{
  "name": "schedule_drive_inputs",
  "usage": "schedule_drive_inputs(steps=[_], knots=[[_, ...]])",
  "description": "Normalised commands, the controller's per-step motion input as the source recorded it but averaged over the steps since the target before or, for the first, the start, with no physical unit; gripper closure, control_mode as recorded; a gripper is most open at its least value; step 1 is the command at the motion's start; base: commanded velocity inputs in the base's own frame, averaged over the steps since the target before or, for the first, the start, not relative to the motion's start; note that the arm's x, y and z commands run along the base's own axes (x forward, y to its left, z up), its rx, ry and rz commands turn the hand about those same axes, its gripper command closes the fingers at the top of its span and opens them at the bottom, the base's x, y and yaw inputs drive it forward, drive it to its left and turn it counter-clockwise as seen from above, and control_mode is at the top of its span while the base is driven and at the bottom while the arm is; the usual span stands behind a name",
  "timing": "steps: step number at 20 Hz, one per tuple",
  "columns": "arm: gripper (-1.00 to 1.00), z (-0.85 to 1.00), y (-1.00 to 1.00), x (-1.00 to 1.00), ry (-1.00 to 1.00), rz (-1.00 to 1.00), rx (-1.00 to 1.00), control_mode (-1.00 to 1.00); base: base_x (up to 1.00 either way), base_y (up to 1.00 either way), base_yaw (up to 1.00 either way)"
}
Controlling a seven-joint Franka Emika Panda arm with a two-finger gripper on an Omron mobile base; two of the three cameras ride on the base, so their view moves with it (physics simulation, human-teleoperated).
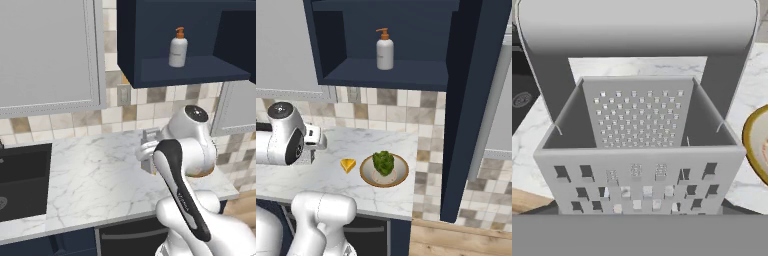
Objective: Pick the cheese from the fridge and the cheese grater from the cabinet and place them next to the salad bowl.
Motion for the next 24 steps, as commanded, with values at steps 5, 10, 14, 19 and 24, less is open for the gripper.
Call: schedule_drive_inputs(steps=[5, 10, 14, 19, 24], knots=[[1.00, -0.40, -0.18, 0.22, 0.00, 0.24, 0.01, -1.00, 0.00, 0.00, 0.00], [1.00, -0.26, -0.15, 0.31, 0.00, 0.19, 0.00, -1.00, 0.00, 0.00, 0.00], [1.00, -0.24, -0.03, 0.34, -0.01, 0.17, 0.00, -1.00, 0.00, 0.00, 0.00], [1.00, -0.45, 0.00, 0.18, -0.01, 0.11, 0.00, -1.00, 0.00, 0.00, 0.00], [1.00, -0.46, 0.03, 0.30, 0.00, 0.03, 0.00, -1.00, 0.00, 0.00, 0.00]])
